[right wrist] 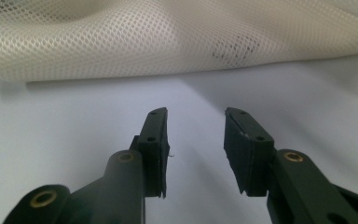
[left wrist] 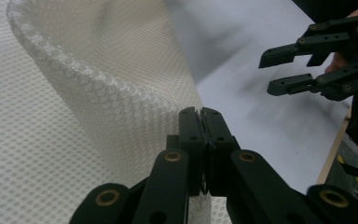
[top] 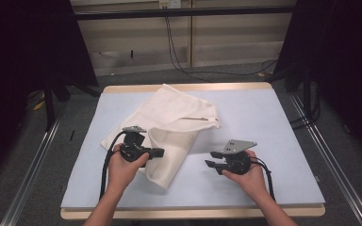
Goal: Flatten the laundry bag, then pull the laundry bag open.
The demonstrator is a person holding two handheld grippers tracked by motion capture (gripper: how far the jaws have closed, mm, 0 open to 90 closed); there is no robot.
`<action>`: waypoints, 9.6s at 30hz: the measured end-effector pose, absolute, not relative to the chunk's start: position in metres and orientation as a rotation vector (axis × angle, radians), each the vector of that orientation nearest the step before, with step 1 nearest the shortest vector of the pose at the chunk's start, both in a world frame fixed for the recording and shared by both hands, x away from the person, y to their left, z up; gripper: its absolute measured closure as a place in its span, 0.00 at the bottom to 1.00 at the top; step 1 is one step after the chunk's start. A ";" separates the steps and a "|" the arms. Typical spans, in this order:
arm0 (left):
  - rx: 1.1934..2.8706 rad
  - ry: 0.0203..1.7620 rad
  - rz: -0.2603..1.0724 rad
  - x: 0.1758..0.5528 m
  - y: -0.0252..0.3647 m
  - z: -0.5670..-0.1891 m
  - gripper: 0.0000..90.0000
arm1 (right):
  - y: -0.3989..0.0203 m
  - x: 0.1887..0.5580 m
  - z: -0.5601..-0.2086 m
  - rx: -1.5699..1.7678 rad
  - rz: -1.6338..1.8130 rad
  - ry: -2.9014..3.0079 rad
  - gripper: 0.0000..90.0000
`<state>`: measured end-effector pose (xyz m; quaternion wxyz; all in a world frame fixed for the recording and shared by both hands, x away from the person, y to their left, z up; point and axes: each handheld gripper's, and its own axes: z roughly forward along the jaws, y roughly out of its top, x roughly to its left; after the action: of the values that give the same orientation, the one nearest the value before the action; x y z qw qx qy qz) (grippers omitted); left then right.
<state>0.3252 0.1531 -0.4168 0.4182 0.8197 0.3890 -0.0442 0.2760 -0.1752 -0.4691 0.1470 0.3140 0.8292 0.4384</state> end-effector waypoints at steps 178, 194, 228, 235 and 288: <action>2.221 0.923 0.099 0.316 0.155 -0.472 0.65 | -0.276 0.265 -0.442 1.252 1.102 2.178 0.34; 2.245 0.932 0.173 0.312 0.151 -0.472 0.70 | -0.247 0.305 -0.481 1.127 0.968 2.402 0.50; 2.202 1.014 0.200 0.356 0.156 -0.470 0.99 | -0.239 0.277 -0.477 1.283 1.065 2.429 1.00; 2.120 1.058 0.209 0.367 0.166 -0.473 0.96 | -0.232 0.273 -0.477 1.279 1.070 2.443 1.00; 2.095 1.308 0.258 0.353 0.186 -0.471 1.00 | -0.265 0.281 -0.481 1.372 1.024 2.277 1.00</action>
<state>0.3532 0.1863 -0.4712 0.3233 0.7983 0.4985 0.0982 0.2807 -0.2647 -0.4812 0.1462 0.4764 0.7908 0.3555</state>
